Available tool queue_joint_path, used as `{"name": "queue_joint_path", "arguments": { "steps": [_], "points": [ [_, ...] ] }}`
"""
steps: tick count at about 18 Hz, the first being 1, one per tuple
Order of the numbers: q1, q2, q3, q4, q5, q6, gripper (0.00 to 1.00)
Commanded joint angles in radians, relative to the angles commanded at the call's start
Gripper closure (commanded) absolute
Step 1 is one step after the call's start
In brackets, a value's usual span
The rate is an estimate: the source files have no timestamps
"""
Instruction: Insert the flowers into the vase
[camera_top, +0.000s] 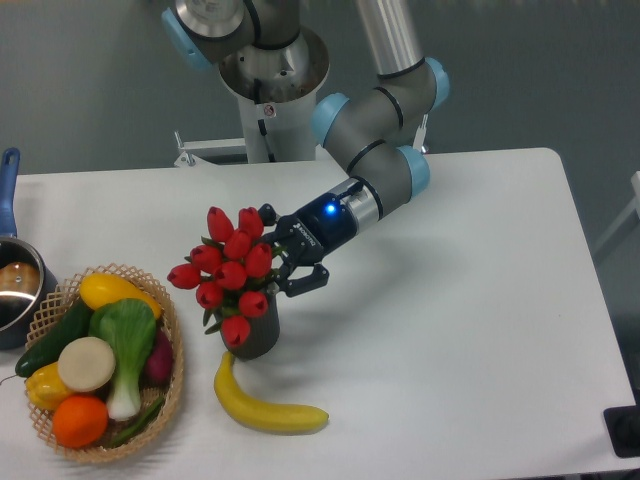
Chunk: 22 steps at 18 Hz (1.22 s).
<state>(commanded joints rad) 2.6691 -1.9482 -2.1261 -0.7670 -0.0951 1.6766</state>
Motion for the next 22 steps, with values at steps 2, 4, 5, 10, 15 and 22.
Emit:
{"name": "queue_joint_path", "arguments": {
  "steps": [2, 4, 5, 10, 15, 22],
  "points": [
    [0.009, 0.003, 0.000, 0.000, 0.000, 0.002, 0.00],
    [0.015, 0.008, 0.000, 0.000, 0.000, 0.035, 0.00],
    [0.018, 0.009, -0.003, 0.000, 0.000, 0.063, 0.00],
    [0.054, 0.064, -0.029, -0.002, 0.053, 0.075, 0.00],
    [0.138, 0.156, -0.051, -0.005, 0.237, 0.064, 0.00],
    [0.288, 0.190, 0.109, -0.003, 0.619, 0.061, 0.00]
  ]
}}
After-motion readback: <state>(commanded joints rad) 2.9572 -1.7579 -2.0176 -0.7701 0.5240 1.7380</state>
